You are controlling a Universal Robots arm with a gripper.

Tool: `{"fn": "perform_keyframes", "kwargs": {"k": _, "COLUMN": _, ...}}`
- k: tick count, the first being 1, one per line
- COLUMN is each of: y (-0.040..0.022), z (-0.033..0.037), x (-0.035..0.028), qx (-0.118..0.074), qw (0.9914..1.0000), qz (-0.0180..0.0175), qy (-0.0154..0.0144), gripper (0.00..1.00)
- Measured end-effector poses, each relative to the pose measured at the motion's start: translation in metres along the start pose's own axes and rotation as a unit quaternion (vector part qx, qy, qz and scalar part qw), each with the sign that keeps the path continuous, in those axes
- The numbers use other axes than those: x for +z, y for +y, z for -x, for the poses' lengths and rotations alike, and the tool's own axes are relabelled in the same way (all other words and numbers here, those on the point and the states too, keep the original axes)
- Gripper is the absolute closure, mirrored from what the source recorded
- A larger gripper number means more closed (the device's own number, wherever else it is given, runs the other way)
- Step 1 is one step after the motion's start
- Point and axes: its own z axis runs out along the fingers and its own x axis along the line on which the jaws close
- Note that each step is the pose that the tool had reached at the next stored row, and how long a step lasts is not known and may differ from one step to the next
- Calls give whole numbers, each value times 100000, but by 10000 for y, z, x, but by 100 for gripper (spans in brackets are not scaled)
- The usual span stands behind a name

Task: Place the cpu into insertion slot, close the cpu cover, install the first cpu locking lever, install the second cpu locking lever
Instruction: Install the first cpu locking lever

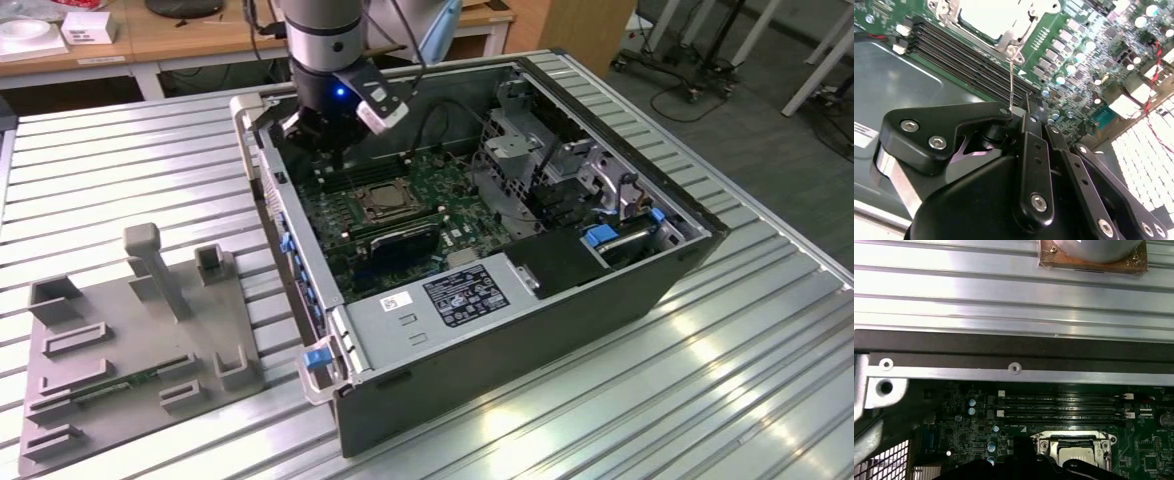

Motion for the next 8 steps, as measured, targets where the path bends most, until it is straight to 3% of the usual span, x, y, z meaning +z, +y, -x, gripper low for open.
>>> {"fn": "perform_keyframes", "kwargs": {"k": 8, "y": -3, "z": 160, "x": 12, "qx": -1, "qw": 100000, "qz": -3, "qy": 4, "gripper": 89}}
